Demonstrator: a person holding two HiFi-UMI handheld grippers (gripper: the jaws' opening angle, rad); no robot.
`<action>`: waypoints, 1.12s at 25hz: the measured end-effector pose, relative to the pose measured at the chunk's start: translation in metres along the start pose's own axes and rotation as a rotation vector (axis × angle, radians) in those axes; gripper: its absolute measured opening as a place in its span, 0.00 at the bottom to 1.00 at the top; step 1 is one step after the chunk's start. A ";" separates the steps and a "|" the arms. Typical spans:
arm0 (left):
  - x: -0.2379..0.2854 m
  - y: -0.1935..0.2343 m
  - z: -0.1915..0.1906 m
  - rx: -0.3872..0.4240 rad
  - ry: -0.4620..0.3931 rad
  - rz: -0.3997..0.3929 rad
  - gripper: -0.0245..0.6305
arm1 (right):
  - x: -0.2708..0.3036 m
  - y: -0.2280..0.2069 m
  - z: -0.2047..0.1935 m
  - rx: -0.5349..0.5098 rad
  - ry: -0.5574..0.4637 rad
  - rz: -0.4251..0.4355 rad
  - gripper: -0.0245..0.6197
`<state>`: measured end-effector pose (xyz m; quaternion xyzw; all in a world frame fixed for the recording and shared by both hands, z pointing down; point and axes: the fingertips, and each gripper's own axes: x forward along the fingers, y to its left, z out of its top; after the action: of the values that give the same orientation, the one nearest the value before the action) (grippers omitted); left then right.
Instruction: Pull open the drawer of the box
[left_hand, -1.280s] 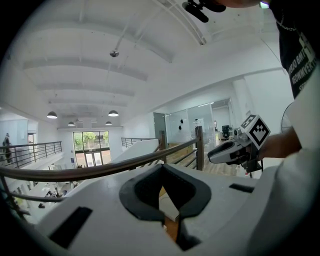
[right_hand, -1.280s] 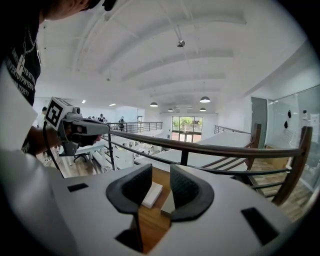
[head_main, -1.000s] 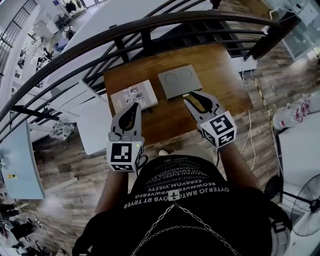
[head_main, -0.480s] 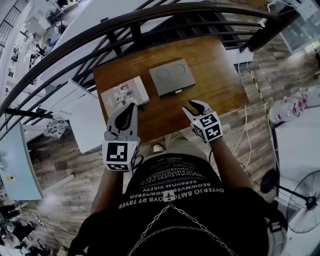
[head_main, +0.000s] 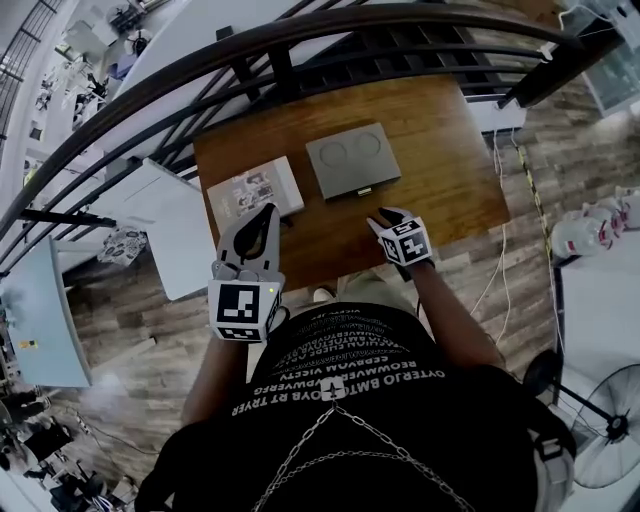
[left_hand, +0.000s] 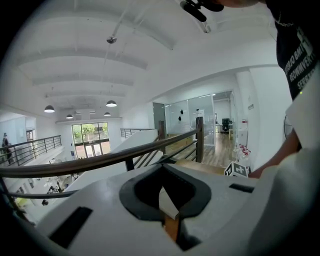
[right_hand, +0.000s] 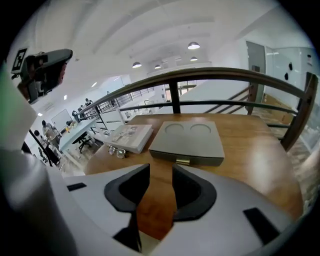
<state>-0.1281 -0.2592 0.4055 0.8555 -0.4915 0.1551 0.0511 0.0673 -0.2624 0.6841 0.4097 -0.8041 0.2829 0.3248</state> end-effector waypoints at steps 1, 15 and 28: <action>0.003 0.000 -0.001 0.004 0.004 0.006 0.05 | 0.006 -0.004 -0.004 0.014 0.013 0.006 0.25; 0.037 0.027 -0.021 -0.024 0.088 0.082 0.05 | 0.089 -0.051 -0.018 0.126 0.117 0.012 0.33; 0.052 0.034 -0.032 -0.049 0.126 0.116 0.05 | 0.131 -0.073 -0.010 0.218 0.154 -0.018 0.40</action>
<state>-0.1400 -0.3117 0.4497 0.8125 -0.5397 0.1993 0.0936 0.0727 -0.3543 0.8029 0.4268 -0.7378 0.3962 0.3414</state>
